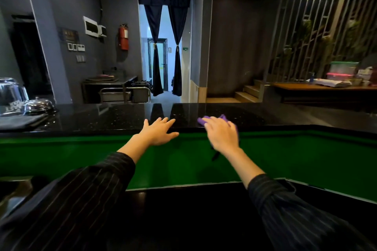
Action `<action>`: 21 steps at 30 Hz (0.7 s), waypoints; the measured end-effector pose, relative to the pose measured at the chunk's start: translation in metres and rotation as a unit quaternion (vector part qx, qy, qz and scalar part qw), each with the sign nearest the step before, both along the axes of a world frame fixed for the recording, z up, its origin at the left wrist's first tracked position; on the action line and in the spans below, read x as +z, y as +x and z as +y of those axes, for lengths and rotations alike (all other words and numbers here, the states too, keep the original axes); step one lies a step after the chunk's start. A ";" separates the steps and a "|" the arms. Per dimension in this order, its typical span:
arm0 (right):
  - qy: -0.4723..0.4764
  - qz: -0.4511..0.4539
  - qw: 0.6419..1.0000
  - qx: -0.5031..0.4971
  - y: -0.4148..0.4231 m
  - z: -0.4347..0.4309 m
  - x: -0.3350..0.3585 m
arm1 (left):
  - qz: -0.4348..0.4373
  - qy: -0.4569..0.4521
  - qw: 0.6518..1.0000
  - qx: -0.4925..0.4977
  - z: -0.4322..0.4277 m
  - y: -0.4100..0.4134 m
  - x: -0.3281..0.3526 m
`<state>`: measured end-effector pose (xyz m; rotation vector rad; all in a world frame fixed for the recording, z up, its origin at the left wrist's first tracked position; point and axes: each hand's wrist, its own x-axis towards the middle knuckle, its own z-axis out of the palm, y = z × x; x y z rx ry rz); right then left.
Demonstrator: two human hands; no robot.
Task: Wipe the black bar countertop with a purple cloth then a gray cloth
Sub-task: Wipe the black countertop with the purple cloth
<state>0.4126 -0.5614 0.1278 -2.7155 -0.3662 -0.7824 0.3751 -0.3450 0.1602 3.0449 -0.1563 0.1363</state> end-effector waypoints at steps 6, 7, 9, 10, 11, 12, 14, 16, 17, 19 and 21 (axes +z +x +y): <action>0.026 0.105 0.989 -0.103 0.038 -0.099 0.018 | -0.013 0.005 1.000 0.027 -0.009 0.008 -0.007; 0.017 0.127 0.985 -0.119 0.042 -0.097 0.023 | -0.010 0.004 0.999 0.035 -0.010 0.009 -0.007; -0.010 0.159 0.976 -0.147 0.044 -0.079 0.032 | 0.004 -0.012 0.998 0.062 -0.017 0.012 -0.004; -0.025 0.162 0.977 -0.140 0.043 -0.064 0.034 | 0.011 -0.018 0.997 0.077 -0.021 0.014 -0.002; -0.039 0.156 0.980 -0.116 0.040 -0.047 0.035 | 0.017 -0.017 0.996 0.089 -0.026 0.017 0.001; -0.049 0.144 0.985 -0.075 0.035 -0.030 0.033 | 0.025 -0.011 0.995 0.097 -0.031 0.021 0.003; -0.067 0.138 0.988 0.019 0.025 -0.002 0.031 | 0.039 0.002 0.993 0.110 -0.036 0.028 0.006; -0.081 0.161 0.980 0.082 0.023 0.004 0.033 | 0.041 0.003 0.991 0.126 -0.038 0.036 0.007; -0.083 0.183 0.975 0.096 0.022 0.001 0.037 | 0.036 -0.002 0.991 0.131 -0.037 0.037 0.007; -0.077 0.217 0.969 0.088 0.033 -0.020 0.043 | 0.012 -0.004 0.992 0.129 -0.036 0.039 0.005; -0.049 0.257 0.964 0.042 0.053 -0.049 0.046 | -0.012 0.007 0.993 0.117 -0.034 0.038 0.004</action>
